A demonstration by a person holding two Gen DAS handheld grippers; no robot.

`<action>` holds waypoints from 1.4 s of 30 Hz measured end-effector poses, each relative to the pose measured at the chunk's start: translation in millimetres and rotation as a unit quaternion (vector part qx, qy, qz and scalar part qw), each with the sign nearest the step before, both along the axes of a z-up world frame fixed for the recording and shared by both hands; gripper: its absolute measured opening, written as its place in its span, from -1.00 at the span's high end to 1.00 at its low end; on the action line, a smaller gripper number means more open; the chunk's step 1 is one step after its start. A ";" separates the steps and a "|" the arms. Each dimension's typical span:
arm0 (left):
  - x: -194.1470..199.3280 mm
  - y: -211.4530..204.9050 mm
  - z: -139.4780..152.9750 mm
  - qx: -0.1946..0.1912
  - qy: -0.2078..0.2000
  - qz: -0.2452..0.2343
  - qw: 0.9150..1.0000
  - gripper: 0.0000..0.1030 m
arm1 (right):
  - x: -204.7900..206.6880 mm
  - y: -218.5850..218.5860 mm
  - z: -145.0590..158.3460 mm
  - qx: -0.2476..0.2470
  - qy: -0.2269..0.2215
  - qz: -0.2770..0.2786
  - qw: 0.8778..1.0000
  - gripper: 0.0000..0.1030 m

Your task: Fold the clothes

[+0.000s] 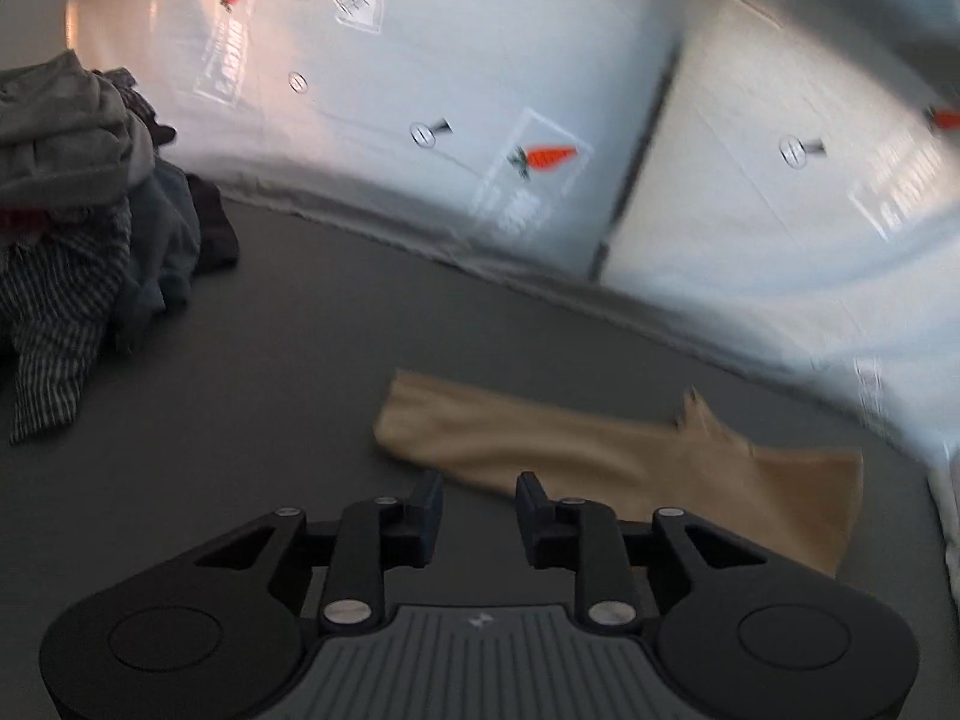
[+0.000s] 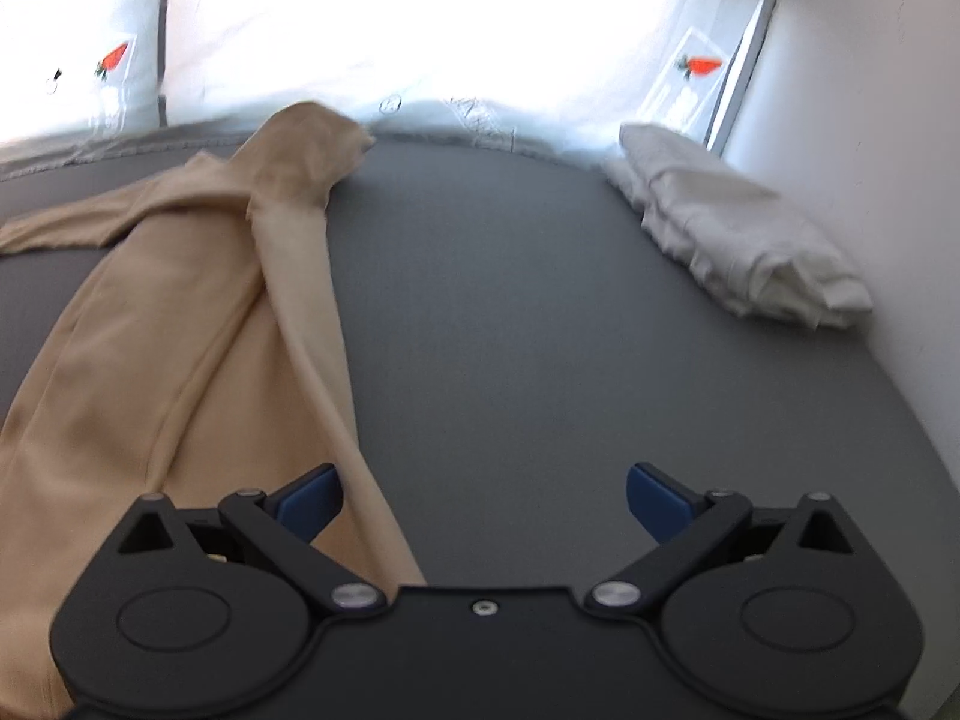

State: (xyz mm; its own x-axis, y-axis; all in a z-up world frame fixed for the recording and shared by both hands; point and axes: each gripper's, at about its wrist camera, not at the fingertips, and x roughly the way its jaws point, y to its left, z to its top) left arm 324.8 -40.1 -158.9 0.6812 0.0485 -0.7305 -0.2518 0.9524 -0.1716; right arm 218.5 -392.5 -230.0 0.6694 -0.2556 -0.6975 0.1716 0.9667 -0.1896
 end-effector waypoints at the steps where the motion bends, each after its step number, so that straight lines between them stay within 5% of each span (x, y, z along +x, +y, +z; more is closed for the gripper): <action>1: -11.4 -16.9 -9.5 -0.004 0.019 -0.029 0.999 0.34 | -1.6 -1.8 -0.4 0.001 0.007 0.004 1.000 -0.84; 5: -51.4 -94.0 -42.4 -0.025 0.091 -0.161 0.982 0.33 | -7.4 -6.8 0.7 0.012 0.029 0.032 0.999 -0.52; 8: -70.8 -133.6 -53.1 0.012 0.121 -0.224 0.967 0.33 | -9.6 -8.2 1.1 0.022 0.038 0.059 0.997 -0.17; 12: -89.4 -146.9 -65.4 0.016 0.140 -0.233 0.962 0.30 | -16.5 -1.3 -1.7 0.027 0.052 0.099 0.993 0.20; 19: -107.7 -146.2 -77.8 0.009 0.162 -0.219 0.962 0.20 | -41.9 12.5 1.7 0.025 0.056 0.145 0.987 0.39; 23: -113.7 -152.7 -78.8 0.031 0.160 -0.225 0.961 0.16 | -54.0 11.8 4.8 0.042 0.047 0.159 0.985 0.90; 34: -122.0 -153.4 -77.6 0.044 0.163 -0.233 0.958 0.10 | -54.3 15.3 31.1 0.155 0.007 0.187 0.970 0.93; 42: -124.7 -142.5 -78.0 0.023 0.163 -0.234 0.958 0.09 | -45.5 69.6 24.1 0.144 0.043 0.294 0.944 0.93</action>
State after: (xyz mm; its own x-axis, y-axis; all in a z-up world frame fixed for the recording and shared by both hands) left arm 200.1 -182.6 -236.9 0.3725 -0.1686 -0.9126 0.1709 0.9790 -0.1111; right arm 173.0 -322.9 -205.9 0.5735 0.3512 -0.7401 -0.4152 0.9034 0.1070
